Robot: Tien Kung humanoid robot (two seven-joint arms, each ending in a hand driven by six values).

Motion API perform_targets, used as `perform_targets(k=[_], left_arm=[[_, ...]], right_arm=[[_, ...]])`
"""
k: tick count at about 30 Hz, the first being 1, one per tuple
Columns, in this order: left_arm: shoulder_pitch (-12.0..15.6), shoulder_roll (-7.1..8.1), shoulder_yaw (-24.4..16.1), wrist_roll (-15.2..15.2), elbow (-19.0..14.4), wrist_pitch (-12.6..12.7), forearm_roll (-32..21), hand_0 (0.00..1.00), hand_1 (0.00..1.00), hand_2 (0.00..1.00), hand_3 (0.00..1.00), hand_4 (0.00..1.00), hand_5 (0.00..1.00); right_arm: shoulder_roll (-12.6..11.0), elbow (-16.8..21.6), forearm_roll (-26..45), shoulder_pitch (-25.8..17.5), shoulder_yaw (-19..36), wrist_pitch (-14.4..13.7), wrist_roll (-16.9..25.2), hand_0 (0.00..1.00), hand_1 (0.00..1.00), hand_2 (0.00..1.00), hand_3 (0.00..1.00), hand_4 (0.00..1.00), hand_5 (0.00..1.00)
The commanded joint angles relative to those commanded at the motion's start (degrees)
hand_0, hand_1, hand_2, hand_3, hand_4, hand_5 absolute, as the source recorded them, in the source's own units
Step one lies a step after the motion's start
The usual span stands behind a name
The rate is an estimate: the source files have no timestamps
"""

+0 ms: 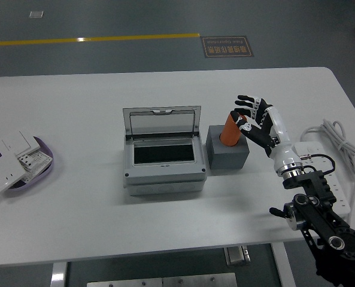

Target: Pick up the cylinder from the cube,place it in the box,flap close box

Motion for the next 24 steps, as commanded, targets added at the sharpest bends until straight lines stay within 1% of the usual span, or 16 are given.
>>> perform_targets(k=[7, 10, 15, 21, 24], left_arm=[[0.11, -0.02, 0.15, -0.03, 0.00, 0.00, -0.10, 0.637, 0.663, 0.575, 0.645, 0.724, 0.289], [0.12, 0.03, 0.18, -0.04, 0.00, 0.01, -0.09, 0.637, 0.663, 0.575, 0.645, 0.724, 0.289], [0.03, 0.07, 0.21, 0.03, 0.00, 0.00, 0.06, 0.637, 0.664, 0.575, 0.644, 0.724, 0.288], [-0.14, 0.12, 0.63, -0.03, 0.00, -0.03, -0.02, 0.637, 0.664, 0.575, 0.643, 0.723, 0.288], [-0.18, 0.16, 0.66, 0.02, 0.00, -0.04, 0.06, 0.638, 0.664, 0.575, 0.644, 0.725, 0.285]], right_arm=[[-0.31, 1.72, -0.76, -0.39, 0.60, -0.16, -0.25, 0.732, 0.652, 0.686, 0.692, 0.805, 0.246], [-0.36, 1.65, -0.79, -0.20, 0.49, -0.18, -0.33, 0.732, 0.652, 0.686, 0.692, 0.805, 0.246], [0.00, -1.12, -0.69, 1.23, -0.74, 0.05, -0.48, 0.731, 0.652, 0.685, 0.691, 0.806, 0.243], [1.08, -6.25, -2.48, 3.88, -1.14, 0.81, -1.14, 0.731, 0.650, 0.683, 0.692, 0.806, 0.244], [1.40, -7.57, -3.06, 4.60, -1.12, 1.03, -1.29, 0.731, 0.658, 0.689, 0.694, 0.804, 0.243]])
